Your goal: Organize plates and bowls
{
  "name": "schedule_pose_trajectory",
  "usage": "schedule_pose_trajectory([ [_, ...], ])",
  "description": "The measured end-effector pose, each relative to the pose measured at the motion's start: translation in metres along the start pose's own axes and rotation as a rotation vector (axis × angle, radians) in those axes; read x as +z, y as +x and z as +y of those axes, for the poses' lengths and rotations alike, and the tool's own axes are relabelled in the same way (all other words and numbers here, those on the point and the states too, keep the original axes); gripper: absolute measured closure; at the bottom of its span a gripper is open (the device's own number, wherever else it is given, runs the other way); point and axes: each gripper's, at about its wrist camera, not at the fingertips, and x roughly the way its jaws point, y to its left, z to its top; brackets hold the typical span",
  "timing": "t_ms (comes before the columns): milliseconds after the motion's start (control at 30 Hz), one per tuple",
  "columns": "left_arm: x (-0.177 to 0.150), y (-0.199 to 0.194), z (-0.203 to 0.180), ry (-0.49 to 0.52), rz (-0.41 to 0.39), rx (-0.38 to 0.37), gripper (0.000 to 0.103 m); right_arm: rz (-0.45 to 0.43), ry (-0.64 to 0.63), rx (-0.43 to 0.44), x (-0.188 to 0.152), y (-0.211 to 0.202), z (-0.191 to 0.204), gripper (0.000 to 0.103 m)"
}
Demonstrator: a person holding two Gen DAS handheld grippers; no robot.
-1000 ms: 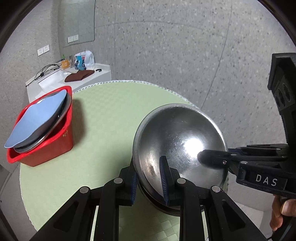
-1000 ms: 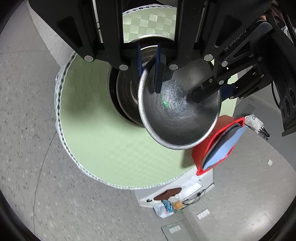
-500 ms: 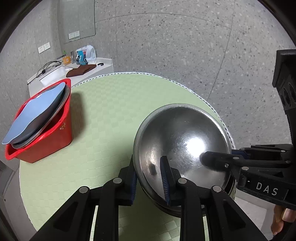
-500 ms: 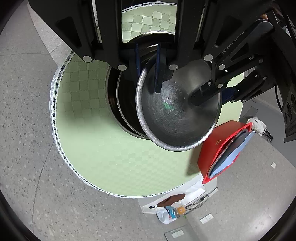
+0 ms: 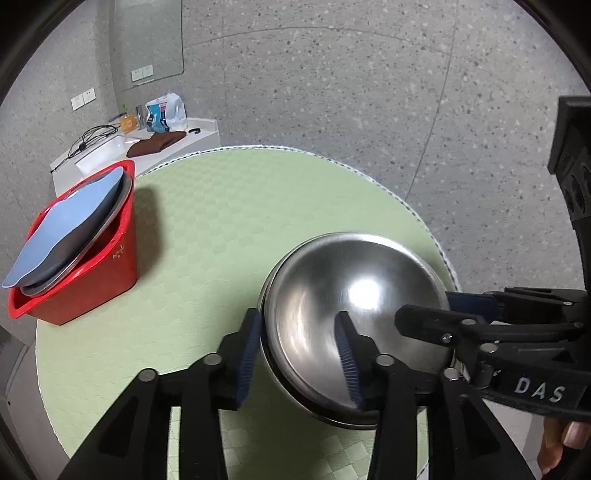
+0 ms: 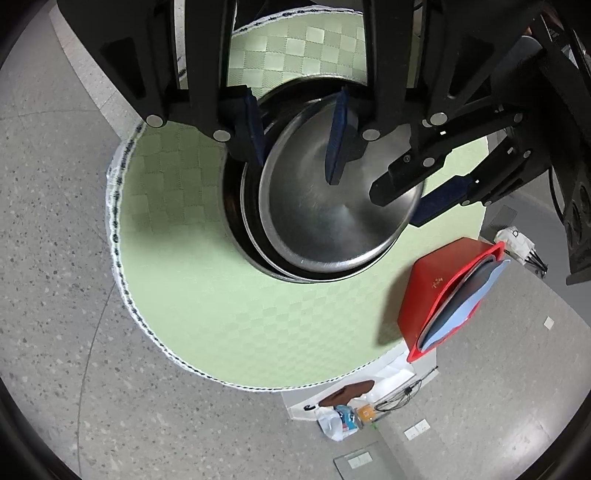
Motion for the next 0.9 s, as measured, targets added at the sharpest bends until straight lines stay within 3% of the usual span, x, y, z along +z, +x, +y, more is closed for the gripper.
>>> schedule_pose_trajectory([
  [100,-0.001,-0.014,0.005,-0.016,-0.052,0.008,0.037,-0.042,0.007,-0.021,-0.003,-0.015,-0.001,0.057],
  [133,-0.002,-0.019,0.008,-0.026,-0.074,0.016,0.03,-0.062,0.009,-0.033,-0.004,-0.022,-0.003,0.046],
  [167,-0.002,-0.023,0.011,-0.037,-0.091,0.027,0.028,-0.077,0.012,-0.036,-0.006,-0.027,-0.004,0.039],
  [333,-0.011,-0.027,0.023,-0.1,-0.111,0.063,0.018,-0.152,0.067,-0.052,-0.013,-0.05,-0.021,0.034],
  [567,-0.025,-0.001,0.025,-0.151,-0.002,0.064,0.017,-0.123,0.179,-0.001,-0.025,-0.032,-0.045,0.032],
  [767,-0.018,0.016,0.025,-0.166,0.046,0.041,0.021,-0.057,0.22,0.098,-0.031,0.001,-0.043,0.032],
  [833,-0.013,0.022,0.026,-0.161,0.056,0.014,0.042,-0.042,0.215,0.109,-0.031,0.009,-0.041,0.035],
  [900,-0.012,0.028,0.026,-0.149,0.076,-0.017,0.06,-0.029,0.212,0.13,-0.03,0.016,-0.041,0.05],
])
